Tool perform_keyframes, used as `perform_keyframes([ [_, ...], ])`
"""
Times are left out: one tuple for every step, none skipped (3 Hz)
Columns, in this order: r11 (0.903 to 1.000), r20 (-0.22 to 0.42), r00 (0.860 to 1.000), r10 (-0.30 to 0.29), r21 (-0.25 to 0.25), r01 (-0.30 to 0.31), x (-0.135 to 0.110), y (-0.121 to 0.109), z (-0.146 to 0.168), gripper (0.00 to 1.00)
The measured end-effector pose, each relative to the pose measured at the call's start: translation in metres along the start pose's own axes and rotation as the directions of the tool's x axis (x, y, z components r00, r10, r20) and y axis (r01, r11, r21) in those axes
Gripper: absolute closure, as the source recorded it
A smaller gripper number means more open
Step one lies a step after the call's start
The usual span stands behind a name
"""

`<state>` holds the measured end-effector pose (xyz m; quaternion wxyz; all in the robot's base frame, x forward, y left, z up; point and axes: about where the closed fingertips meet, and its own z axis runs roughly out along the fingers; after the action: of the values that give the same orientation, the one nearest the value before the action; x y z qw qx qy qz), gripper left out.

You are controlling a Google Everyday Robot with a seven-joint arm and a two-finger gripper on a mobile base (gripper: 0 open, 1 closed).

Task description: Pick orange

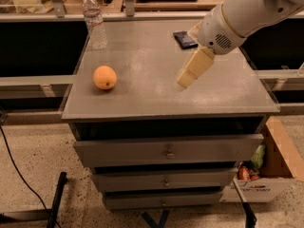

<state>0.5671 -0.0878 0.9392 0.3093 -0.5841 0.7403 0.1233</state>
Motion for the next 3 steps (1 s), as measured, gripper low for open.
perform_keyframes([
  [0.9998,0.066,0.998,-0.018,-0.007,0.019,-0.025,-0.008,0.026,0.00],
  [0.9991,0.113,0.993,-0.034,-0.023,0.036,-0.048,-0.014,0.054,0.00],
  [0.9971,0.148,0.988,-0.048,-0.051,0.056,-0.071,-0.015,0.082,0.00],
])
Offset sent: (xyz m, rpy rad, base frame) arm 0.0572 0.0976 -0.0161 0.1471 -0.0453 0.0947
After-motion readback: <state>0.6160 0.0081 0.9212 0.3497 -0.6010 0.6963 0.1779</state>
